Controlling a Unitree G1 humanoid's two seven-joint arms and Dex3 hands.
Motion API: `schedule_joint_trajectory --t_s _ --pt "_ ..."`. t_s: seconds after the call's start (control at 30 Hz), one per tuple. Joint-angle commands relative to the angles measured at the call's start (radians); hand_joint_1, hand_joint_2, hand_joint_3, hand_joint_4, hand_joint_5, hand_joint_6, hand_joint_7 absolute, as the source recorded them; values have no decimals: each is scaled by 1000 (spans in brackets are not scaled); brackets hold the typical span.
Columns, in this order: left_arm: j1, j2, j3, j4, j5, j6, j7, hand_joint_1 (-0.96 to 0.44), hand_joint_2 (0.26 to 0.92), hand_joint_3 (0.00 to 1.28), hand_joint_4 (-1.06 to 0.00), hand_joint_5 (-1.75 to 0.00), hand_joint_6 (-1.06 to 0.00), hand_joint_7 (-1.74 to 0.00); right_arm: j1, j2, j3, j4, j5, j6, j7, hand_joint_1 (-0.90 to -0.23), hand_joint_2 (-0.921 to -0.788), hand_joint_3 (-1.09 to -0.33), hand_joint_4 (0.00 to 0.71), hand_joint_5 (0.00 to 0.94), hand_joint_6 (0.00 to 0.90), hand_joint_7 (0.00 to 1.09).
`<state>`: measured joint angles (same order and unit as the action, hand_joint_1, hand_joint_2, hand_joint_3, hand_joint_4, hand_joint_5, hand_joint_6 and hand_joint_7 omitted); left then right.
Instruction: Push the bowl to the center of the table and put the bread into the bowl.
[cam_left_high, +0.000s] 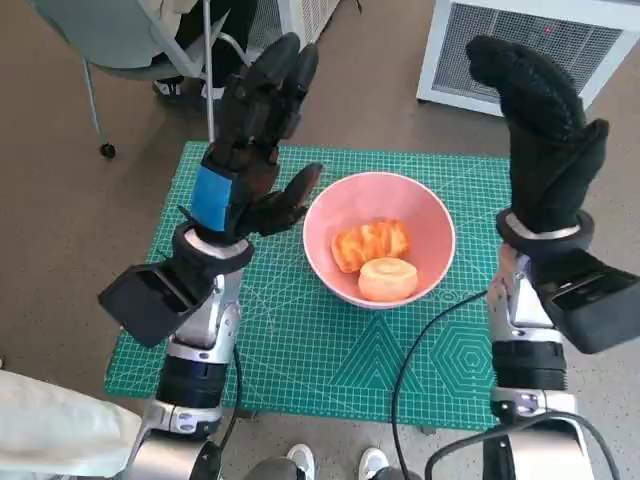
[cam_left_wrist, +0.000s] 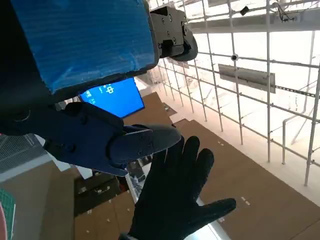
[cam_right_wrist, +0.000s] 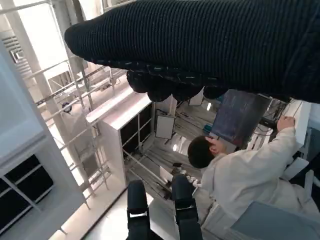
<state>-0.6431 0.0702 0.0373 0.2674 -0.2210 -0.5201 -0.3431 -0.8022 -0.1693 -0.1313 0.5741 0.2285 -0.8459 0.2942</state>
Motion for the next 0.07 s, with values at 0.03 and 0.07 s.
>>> schedule_joint_trajectory --t_s 0.03,0.07 --pt "12 3 13 -18 -20 9 -6 -536 921 529 -133 -3 1 -519 26 9 5 9 -14 15 7 -604 -921 -773 385 2 261 301" --pt "14 4 15 -21 -22 12 -5 -535 921 529 -134 -3 1 -520 28 9 6 9 -13 17 8 -604 -921 -773 385 2 260 302"
